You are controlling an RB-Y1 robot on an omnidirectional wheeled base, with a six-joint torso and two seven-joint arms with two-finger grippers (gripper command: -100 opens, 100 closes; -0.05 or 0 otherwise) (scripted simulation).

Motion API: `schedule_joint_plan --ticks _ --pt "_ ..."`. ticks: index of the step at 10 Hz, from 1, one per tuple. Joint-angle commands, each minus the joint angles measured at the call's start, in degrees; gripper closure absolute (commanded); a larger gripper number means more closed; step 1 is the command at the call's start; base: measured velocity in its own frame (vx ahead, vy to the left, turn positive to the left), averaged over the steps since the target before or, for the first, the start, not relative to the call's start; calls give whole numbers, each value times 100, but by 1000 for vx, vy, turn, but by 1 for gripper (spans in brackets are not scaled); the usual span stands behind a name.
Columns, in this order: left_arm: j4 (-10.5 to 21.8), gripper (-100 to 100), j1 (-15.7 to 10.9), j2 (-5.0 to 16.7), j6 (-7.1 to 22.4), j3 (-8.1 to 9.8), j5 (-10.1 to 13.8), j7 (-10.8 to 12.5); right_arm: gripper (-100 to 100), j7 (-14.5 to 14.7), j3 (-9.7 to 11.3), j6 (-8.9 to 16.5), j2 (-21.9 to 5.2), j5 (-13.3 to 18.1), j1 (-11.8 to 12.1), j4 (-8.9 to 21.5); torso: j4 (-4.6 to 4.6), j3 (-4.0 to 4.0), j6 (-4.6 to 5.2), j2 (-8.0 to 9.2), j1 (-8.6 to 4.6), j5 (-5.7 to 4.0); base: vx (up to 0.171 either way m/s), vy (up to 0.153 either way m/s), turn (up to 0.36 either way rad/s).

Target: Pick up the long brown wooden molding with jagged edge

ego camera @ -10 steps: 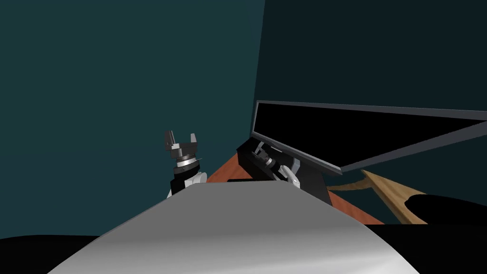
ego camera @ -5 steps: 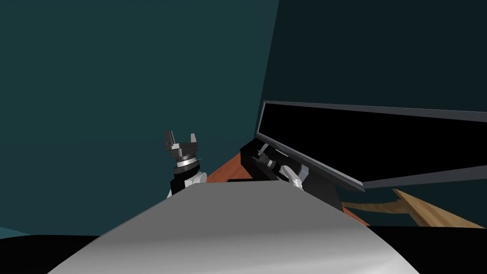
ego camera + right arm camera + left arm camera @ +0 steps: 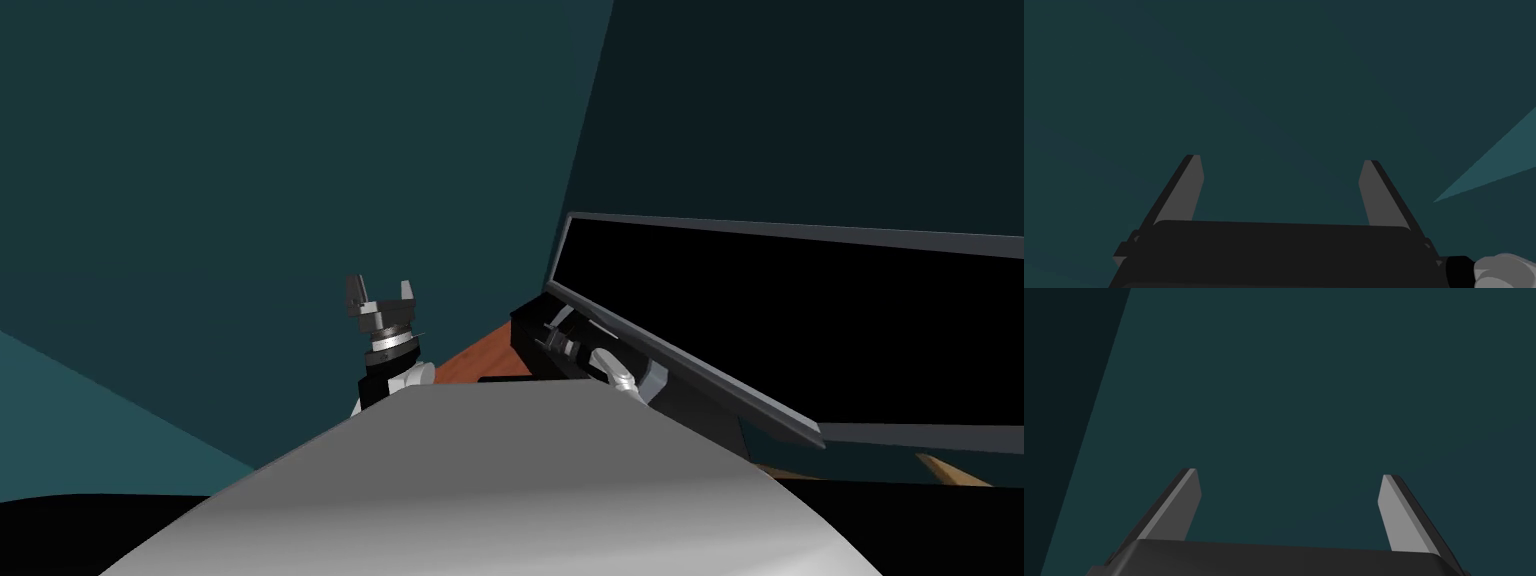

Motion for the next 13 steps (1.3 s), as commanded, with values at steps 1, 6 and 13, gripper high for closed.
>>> schedule_joint_plan --ticks 1,6,13 --pt "0 0 0 0 0 0 0 0 -100 62 -25 -54 -34 76 -31 242 0 0 0 0 0 0 0 0 0" --pt "0 0 0 0 0 0 0 0 -100 596 53 -214 -465 934 -337 1269 0 -1 2 -2 -6 -1 2 -29 240" --pt "0 0 0 0 0 0 0 0 -100 1065 137 -331 -844 1992 -608 2392 0 -4 -3 -9 -7 0 10 -36 216"
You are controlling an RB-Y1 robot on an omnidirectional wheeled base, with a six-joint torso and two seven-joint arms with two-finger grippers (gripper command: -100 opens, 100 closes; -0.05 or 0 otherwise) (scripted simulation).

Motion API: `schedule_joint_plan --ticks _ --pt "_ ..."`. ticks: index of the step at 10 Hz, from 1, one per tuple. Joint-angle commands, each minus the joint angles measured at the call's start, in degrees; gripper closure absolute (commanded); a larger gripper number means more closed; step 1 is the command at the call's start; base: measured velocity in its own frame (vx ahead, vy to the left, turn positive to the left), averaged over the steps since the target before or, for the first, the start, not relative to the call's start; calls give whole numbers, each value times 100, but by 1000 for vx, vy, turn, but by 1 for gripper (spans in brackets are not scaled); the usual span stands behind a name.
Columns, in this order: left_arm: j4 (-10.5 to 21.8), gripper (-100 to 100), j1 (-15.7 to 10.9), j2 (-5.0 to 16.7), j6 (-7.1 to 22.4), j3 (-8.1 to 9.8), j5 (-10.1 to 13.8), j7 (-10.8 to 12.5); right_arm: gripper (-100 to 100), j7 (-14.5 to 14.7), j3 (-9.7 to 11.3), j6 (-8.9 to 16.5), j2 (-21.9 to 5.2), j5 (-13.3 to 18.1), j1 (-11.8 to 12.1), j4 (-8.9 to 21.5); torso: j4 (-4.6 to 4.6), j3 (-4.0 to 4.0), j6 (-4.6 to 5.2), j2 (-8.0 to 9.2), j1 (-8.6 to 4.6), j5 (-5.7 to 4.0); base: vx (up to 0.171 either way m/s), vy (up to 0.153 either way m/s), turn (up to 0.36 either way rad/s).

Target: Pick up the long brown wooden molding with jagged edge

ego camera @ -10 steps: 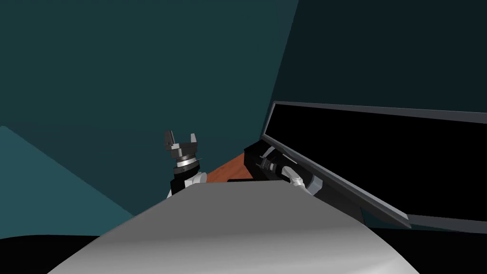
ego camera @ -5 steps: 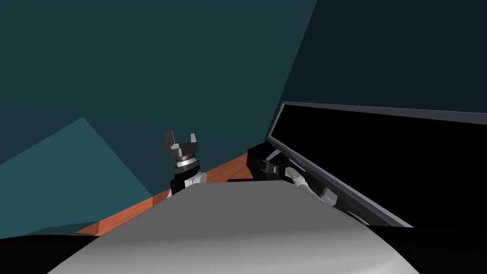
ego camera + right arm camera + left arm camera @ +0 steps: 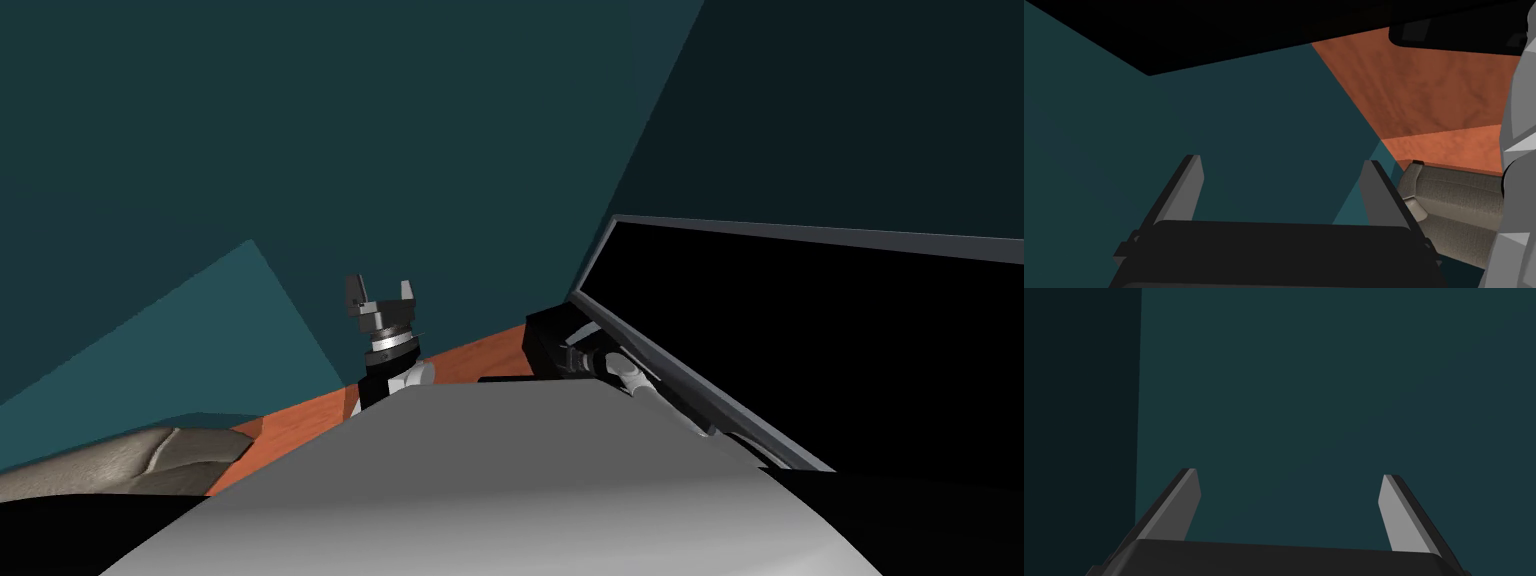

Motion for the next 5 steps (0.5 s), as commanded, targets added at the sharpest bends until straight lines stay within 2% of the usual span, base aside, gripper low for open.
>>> schedule_joint_plan --ticks 1,2,3,4,5 --pt "0 0 0 0 0 0 0 0 -100 175 28 -16 -122 286 -25 286 0 0 0 0 0 0 4 -28 325" --pt "0 0 -1 0 0 -1 0 0 -100 175 28 -16 -122 356 -25 330 1 1 -6 1 1 1 6 -32 123" --pt "0 0 0 0 0 0 0 0 -100 305 56 -40 -231 577 -101 478 0 1 2 2 1 0 -2 -33 215" --pt "0 0 -1 0 0 0 0 0 -100 305 56 -40 -231 616 -101 617 1 1 -5 2 1 1 -1 -33 150" --pt "0 0 0 0 0 0 0 0 -100 424 83 -59 -337 852 -171 851 1 1 0 2 1 0 1 -36 251"
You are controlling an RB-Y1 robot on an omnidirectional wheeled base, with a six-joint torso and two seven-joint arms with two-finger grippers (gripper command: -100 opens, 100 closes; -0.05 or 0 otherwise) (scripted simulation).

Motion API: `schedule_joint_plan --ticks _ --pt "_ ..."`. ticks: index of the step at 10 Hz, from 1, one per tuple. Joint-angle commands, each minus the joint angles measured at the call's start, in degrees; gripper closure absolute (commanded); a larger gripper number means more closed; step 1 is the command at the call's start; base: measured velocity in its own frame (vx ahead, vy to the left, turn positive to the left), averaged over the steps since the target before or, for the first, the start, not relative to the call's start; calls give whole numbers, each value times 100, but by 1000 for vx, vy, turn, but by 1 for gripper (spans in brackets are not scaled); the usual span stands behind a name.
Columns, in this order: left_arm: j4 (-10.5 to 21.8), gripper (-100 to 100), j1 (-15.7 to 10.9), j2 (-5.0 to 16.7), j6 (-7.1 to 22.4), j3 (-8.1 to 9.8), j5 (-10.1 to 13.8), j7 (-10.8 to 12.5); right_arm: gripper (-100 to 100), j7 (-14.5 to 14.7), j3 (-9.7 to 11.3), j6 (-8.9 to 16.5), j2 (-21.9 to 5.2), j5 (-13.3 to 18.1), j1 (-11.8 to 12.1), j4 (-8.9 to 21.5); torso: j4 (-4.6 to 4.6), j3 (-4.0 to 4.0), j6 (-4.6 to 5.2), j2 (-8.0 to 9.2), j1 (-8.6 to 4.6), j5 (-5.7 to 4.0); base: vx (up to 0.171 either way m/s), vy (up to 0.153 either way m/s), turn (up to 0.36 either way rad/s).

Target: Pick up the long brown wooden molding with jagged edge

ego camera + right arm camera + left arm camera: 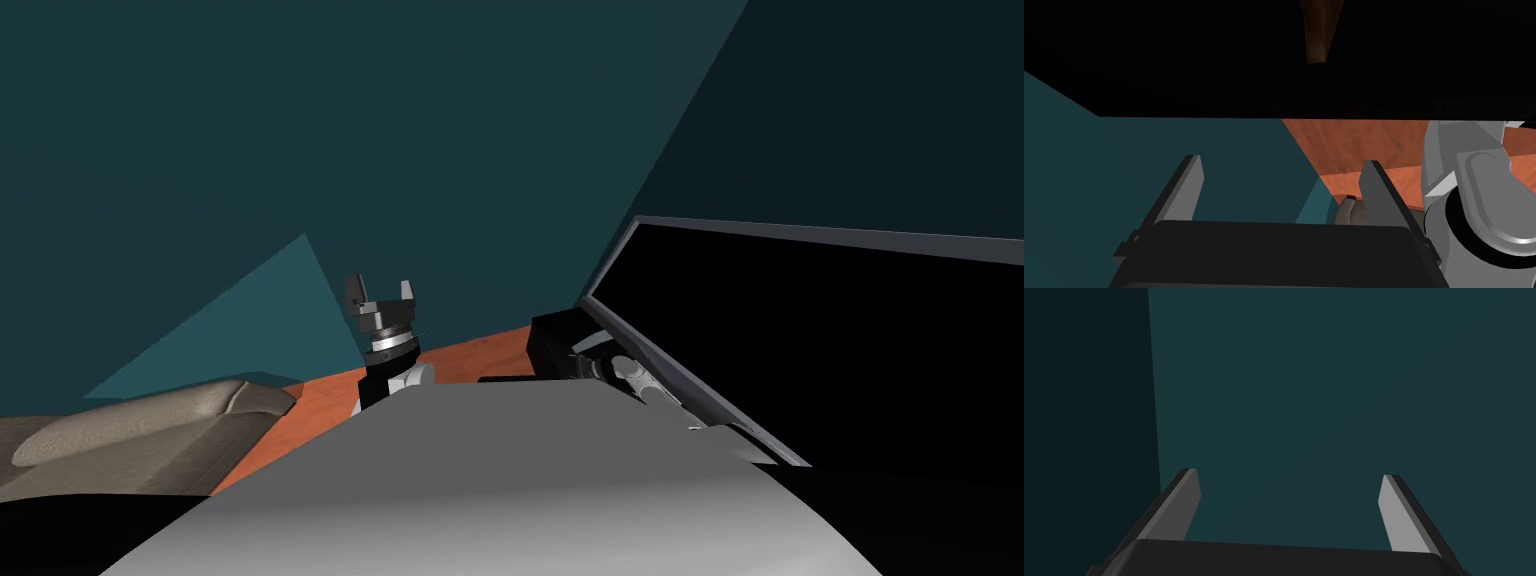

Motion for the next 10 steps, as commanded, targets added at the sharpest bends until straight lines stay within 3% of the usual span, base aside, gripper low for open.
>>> schedule_joint_plan --ticks 1,3,5,8,10 --pt "0 0 0 0 0 0 0 0 -100 96 41 -27 -203 286 -7 286 0 0 0 0 0 0 3 -51 423" --pt "0 0 1 0 0 1 0 0 -100 96 41 -27 -203 370 -7 313 -1 -1 6 -1 -4 -1 4 -34 22" --pt "0 0 0 0 0 0 0 0 -100 284 92 -44 -393 725 -117 790 0 0 0 0 8 2 -6 -23 286" --pt "0 0 1 0 0 1 0 0 -100 363 116 -47 -482 939 -164 1017 0 1 4 1 -1 0 1 -38 133" --pt "0 0 1 0 0 1 0 0 -100 491 158 -48 -650 1223 -239 1378 0 -1 3 -2 5 1 0 -29 209"
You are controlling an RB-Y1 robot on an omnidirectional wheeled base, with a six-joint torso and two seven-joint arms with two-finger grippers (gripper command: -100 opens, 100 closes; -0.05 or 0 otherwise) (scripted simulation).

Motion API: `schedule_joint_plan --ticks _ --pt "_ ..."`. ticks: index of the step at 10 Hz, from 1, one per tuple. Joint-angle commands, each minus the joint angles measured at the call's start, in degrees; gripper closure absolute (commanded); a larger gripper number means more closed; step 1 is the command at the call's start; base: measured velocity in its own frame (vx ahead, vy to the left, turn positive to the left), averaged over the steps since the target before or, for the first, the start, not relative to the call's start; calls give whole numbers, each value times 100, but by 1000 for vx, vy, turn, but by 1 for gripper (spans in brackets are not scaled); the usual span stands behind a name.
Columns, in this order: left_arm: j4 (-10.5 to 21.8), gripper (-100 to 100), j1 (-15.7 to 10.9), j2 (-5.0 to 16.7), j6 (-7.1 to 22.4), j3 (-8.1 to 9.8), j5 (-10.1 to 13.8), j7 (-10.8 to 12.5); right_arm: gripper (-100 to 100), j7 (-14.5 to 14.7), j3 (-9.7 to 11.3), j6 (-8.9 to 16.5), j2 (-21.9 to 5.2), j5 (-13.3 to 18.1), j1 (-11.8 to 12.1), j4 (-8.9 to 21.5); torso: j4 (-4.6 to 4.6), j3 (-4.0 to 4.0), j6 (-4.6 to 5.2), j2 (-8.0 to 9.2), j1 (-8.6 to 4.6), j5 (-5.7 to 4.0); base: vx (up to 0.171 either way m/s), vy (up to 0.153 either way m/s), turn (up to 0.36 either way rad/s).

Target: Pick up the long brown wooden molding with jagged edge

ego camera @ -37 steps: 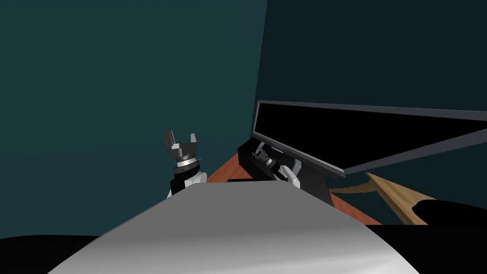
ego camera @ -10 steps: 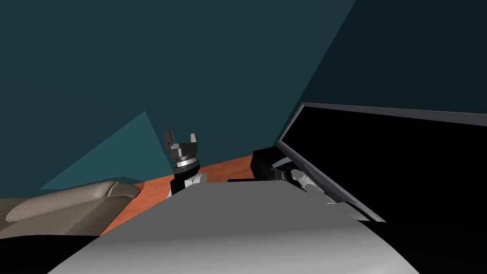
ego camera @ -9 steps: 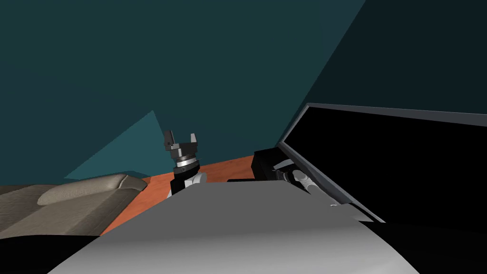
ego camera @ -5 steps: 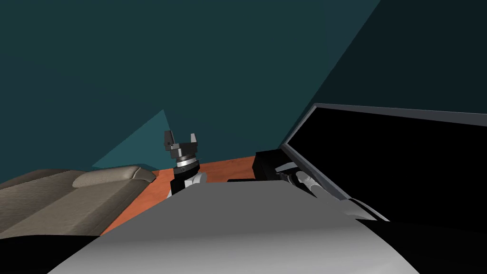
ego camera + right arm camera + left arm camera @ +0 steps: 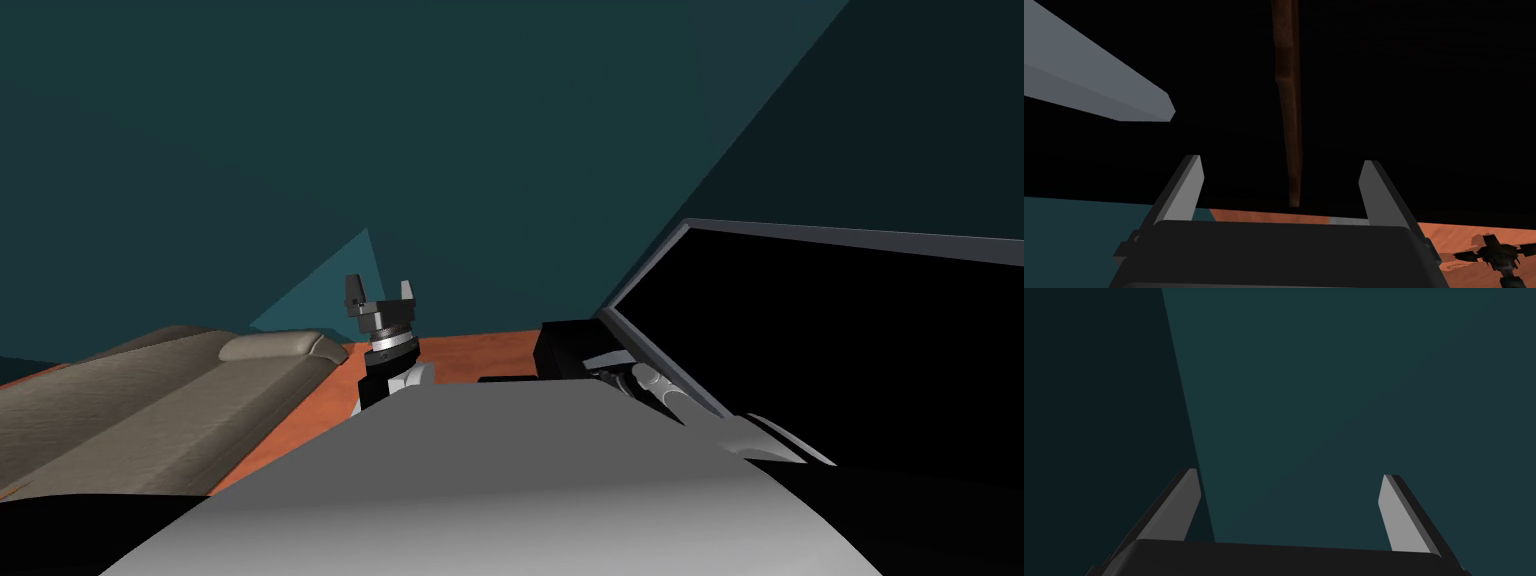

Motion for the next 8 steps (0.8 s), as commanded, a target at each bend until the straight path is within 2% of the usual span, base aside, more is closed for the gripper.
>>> schedule_joint_plan --ticks 1,2,4,5,6,7,8 --pt "0 0 0 0 0 0 0 0 -100 44 43 0 -136 215 -50 202 0 0 0 0 0 0 -5 -45 218" --pt "0 0 0 0 0 0 0 0 -100 84 57 3 -204 307 -74 324 1 0 1 1 -3 0 -5 -46 168" --pt "0 0 1 0 0 1 0 0 -100 84 57 3 -204 307 -74 324 0 0 5 0 1 -1 -1 -19 21" --pt "0 0 1 0 0 0 0 0 -100 148 87 19 -347 465 -114 547 0 0 5 0 9 1 -3 -14 169" --pt "0 0 0 0 0 0 0 0 -100 148 87 19 -347 465 -114 380 1 1 2 2 8 2 -5 -27 131" --pt "0 0 1 0 0 0 0 0 -100 148 87 19 -347 465 -114 386 1 0 1 0 5 0 -2 -17 21" --pt "0 0 1 0 0 1 0 0 -100 148 87 19 -347 465 -114 547 0 -1 4 -2 8 0 0 -4 -11"
